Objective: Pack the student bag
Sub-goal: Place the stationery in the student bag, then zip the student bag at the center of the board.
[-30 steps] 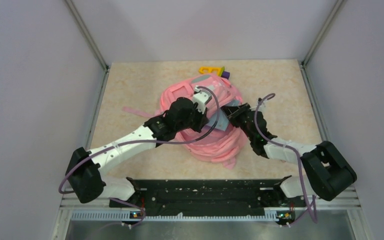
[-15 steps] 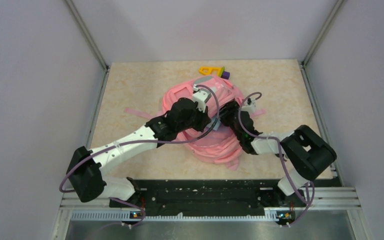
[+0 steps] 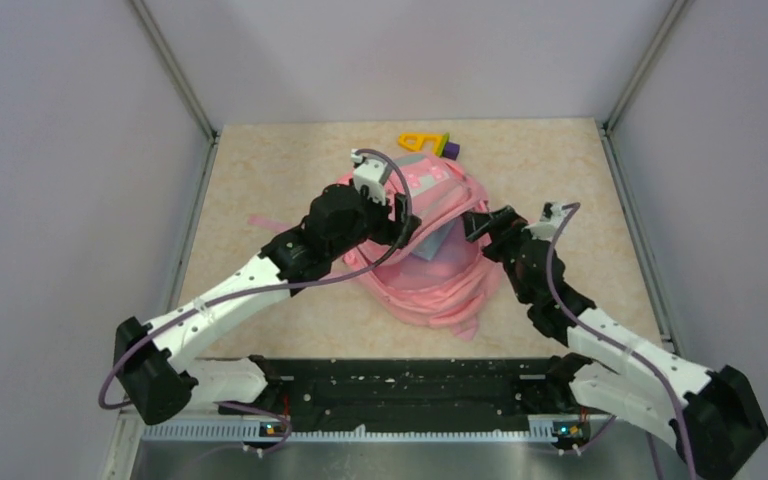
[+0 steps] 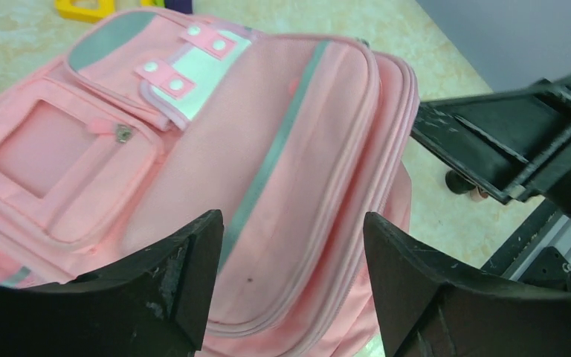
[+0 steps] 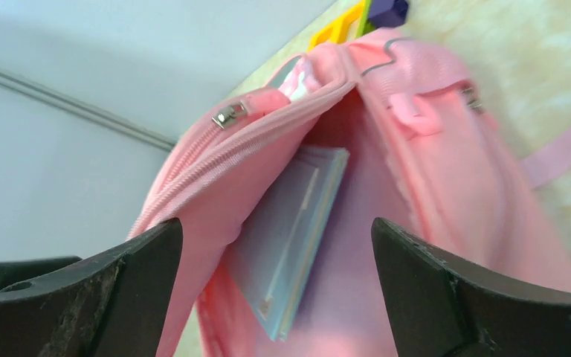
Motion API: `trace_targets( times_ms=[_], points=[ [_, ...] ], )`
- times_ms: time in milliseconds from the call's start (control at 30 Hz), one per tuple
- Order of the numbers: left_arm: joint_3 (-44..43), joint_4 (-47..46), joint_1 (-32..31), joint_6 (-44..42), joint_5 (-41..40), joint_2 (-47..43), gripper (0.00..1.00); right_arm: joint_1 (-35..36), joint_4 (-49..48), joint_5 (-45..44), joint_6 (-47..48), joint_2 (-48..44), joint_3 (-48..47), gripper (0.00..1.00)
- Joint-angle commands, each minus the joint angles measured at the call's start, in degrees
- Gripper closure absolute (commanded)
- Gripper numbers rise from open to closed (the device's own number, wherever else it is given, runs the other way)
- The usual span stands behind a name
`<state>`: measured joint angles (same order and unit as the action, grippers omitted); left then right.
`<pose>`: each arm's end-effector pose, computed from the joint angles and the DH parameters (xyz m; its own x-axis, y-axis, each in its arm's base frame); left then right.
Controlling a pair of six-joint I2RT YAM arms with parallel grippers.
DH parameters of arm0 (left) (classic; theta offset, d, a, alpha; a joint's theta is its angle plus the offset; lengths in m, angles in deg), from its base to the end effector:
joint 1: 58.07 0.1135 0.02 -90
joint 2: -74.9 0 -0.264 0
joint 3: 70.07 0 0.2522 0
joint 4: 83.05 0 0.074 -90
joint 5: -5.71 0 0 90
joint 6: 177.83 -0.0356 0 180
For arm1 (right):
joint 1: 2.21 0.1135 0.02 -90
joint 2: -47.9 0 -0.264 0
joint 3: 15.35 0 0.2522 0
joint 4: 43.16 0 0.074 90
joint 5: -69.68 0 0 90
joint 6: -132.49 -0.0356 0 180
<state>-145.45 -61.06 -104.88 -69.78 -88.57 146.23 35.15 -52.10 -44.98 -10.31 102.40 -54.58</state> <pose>0.2013 -0.2105 0.3477 -0.4107 -0.0140 -0.9117 0.5797 0.7677 -0.2729 0.1805 0.1191 0.2503 -0.2297 0.7354 -0.6376 -0.0643 0.6422 0.7639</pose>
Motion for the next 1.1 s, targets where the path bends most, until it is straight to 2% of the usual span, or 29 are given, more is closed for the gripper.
trace_targets(
  times_ms=[0,133,267,400,567,667,833,967,1067],
  points=[
    [-0.4,1.9,3.0,-0.5,1.7,-5.3,0.26,0.1,18.3,-4.7,11.8,-10.4,-2.3,0.03],
    [3.3,7.0,8.7,1.9,-2.4,-7.5,0.26,-0.1,28.3,-5.4,20.5,-18.0,-4.2,0.01],
    [12.9,3.7,16.2,3.9,-5.1,-11.1,0.26,-1.8,37.5,-6.2,28.3,-19.9,-11.6,0.01],
    [20.3,-2.0,20.8,2.3,-1.8,-12.4,0.26,-3.0,40.6,-1.7,33.6,-18.1,-17.2,0.01],
    [25.8,-11.0,22.7,-4.1,7.9,-10.9,0.28,-3.5,43.1,6.9,32.3,-11.9,-19.5,0.01],
    [27.6,-12.8,23.4,-5.6,5.5,-9.1,0.28,-3.7,42.3,10.8,32.5,-10.6,-18.5,0.01],
    [30.9,-18.2,24.9,-6.4,9.5,-8.4,0.29,-5.1,44.7,16.8,33.3,-8.1,-20.8,0.01],
    [30.9,-21.0,25.3,-8.1,10.7,-7.3,0.3,-8.1,47.4,29.3,32.2,-4.9,-24.8,0.02],
    [29.6,-20.8,25.5,-9.7,10.6,-5.2,0.31,-8.2,50.3,33.1,32.1,-1.8,-28.5,0.03]
  ],
)
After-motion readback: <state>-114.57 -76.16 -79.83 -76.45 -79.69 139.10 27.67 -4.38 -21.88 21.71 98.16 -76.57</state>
